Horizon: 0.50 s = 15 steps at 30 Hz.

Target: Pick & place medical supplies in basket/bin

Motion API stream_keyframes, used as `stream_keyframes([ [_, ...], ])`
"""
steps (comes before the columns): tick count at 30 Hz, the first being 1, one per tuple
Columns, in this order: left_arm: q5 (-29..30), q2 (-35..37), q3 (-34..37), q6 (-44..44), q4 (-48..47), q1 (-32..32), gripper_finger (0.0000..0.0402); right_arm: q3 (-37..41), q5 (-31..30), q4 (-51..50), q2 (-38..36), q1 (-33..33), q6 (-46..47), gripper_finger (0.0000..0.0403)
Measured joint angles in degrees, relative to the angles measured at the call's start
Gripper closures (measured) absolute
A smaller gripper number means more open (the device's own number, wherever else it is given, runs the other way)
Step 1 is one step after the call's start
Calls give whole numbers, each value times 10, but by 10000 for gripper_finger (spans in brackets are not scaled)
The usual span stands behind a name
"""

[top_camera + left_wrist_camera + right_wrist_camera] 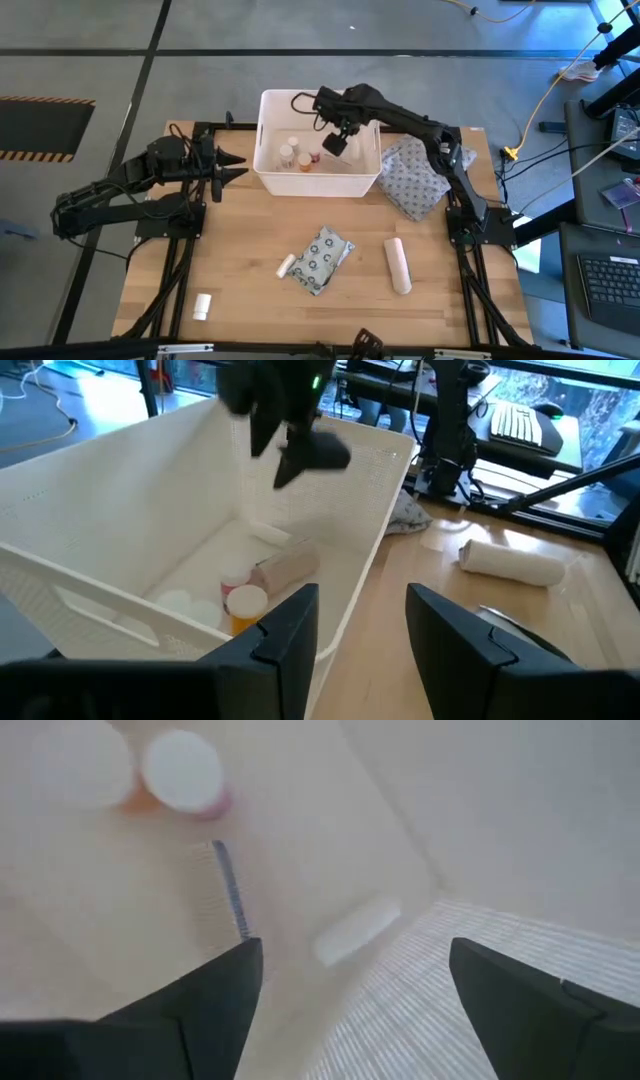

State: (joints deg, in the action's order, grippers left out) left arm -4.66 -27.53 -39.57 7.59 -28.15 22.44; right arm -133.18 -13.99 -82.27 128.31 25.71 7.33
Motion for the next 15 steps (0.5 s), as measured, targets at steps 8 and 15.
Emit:
stream_keyframes([
  [8, -1, 0, 0, -22, -33, 0, 256, 14, 0, -39, -84, -38, 11, 82],
  [15, -10, 0, 0, -39, -35, 0, 256, 15, -1, -68, -164, -106, 52, 82],
])
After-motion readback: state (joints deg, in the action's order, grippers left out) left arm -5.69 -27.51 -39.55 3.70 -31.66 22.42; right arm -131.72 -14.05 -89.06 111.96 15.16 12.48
